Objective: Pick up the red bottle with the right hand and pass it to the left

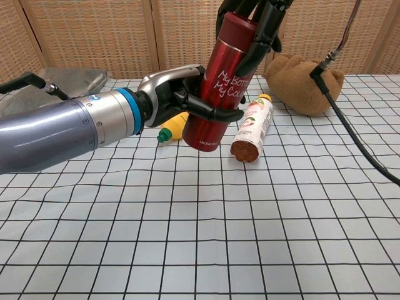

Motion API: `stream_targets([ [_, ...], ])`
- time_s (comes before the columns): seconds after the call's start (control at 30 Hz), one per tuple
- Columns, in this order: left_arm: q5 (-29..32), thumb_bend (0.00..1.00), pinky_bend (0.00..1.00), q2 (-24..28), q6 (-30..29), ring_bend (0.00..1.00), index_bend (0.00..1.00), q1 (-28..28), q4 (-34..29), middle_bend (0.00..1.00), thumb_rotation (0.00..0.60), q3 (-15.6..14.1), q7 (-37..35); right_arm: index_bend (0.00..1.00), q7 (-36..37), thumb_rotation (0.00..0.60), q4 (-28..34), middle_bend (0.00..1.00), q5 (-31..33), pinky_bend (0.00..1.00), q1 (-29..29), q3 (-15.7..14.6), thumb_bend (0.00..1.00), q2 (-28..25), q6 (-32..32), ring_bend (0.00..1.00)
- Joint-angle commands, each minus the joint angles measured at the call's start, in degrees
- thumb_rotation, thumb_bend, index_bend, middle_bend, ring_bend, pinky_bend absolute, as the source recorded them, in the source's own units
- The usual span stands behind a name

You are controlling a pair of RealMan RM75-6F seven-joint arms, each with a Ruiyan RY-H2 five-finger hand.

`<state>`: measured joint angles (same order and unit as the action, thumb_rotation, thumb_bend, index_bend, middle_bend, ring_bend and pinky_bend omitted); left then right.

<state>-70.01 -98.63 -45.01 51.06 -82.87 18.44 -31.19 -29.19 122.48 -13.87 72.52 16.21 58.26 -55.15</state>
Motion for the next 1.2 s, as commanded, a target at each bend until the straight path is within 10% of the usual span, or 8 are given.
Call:
stream_targets([
  [0.03,0.1,0.30,0.42,-0.2,0.0,0.47,0.69,0.1,0.2,0.55,0.600,0.1,0.1,0.00,3.5,0.600,0.6,0.00,-1.5,0.07,-1.5,1.1,0.00,-2.1,3.7,0.02],
  [0.53,-2.7,0.33,0.42,-0.9,-1.6,0.48,0.72,-1.1,2.1,0.58,0.600,-1.2,-2.8,0.00,8.7,0.600,0.8,0.00,-23.9,0.00,-15.9,-2.1,0.00,-12.9,-3.8,0.00],
  [0.73,-4.8,0.34,0.42,-0.9,-3.0,0.49,0.73,-2.5,3.1,0.59,0.600,-2.9,-5.0,0.00,18.0,0.600,-13.7,0.00,-43.5,0.00,-28.6,-8.6,0.00,-7.4,-11.5,0.00],
  [1.2,-7.9,0.34,0.42,0.8,-4.1,0.49,0.73,-4.7,2.7,0.59,0.600,-6.4,-7.5,0.00,27.3,0.600,-44.7,0.00,-56.1,0.00,-41.1,-14.9,0.00,8.3,-16.4,0.00],
])
